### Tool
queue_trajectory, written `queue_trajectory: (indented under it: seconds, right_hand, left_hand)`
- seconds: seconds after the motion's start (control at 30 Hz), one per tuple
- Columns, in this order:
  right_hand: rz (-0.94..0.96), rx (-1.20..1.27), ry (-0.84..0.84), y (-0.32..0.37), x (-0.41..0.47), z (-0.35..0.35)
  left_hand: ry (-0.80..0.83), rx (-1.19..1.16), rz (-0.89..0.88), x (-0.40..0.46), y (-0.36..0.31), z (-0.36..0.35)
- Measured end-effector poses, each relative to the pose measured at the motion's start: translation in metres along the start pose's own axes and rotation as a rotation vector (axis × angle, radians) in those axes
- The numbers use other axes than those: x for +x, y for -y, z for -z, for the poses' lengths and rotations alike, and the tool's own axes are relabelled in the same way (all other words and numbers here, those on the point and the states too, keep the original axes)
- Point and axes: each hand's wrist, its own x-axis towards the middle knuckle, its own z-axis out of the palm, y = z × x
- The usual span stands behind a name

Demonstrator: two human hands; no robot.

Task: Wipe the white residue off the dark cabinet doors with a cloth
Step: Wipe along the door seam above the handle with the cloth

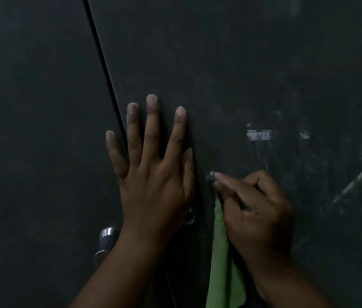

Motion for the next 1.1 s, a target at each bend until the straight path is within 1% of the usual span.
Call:
queue_trajectory:
  seconds: [0.1, 0.17, 0.23, 0.37, 0.43, 0.53, 0.63, 0.7, 0.8, 0.87, 0.93, 1.03, 1.1]
  right_hand:
    - [-0.096, -0.026, -0.165, -0.003, 0.036, -0.004]
    - [-0.131, -0.002, -0.233, 0.002, 0.054, -0.009]
    - [-0.107, 0.015, -0.215, 0.009, 0.053, -0.011]
    - [-0.046, -0.008, -0.062, 0.004, 0.017, -0.002]
    - [-0.047, -0.056, -0.088, -0.009, 0.015, 0.005]
    - [-0.125, -0.109, -0.212, -0.028, 0.04, 0.01]
    - [-0.186, -0.075, -0.281, -0.025, 0.064, 0.005]
    - [-0.158, -0.033, -0.269, -0.017, 0.061, 0.001]
    - [-0.107, -0.04, -0.163, -0.014, 0.037, 0.005]
    - [-0.111, -0.052, -0.136, -0.019, 0.031, 0.012]
    - [-0.127, -0.068, -0.165, -0.024, 0.041, 0.014]
    - [-0.161, -0.049, -0.256, -0.02, 0.07, 0.007]
    - [-0.135, -0.01, -0.255, -0.014, 0.078, 0.001]
  left_hand:
    - [-0.037, 0.012, -0.006, 0.009, -0.008, -0.007]
    - [-0.058, 0.009, -0.021, 0.016, -0.012, -0.01]
    - [-0.075, 0.006, -0.028, 0.024, -0.016, -0.012]
    - [-0.108, 0.02, -0.033, 0.03, -0.019, -0.017]
    - [-0.117, 0.032, -0.041, 0.028, -0.02, -0.019]
    - [-0.115, 0.029, -0.031, 0.027, -0.021, -0.022]
    - [-0.124, 0.033, -0.023, 0.026, -0.023, -0.021]
    - [-0.125, 0.038, -0.009, 0.027, -0.025, -0.02]
    - [-0.12, 0.038, 0.005, 0.028, -0.026, -0.017]
    - [-0.122, 0.026, 0.017, 0.028, -0.028, -0.016]
    - [-0.125, 0.014, 0.03, 0.029, -0.031, -0.014]
    - [-0.12, -0.007, 0.043, 0.031, -0.037, -0.013]
    - [-0.111, -0.015, 0.037, 0.031, -0.039, -0.013]
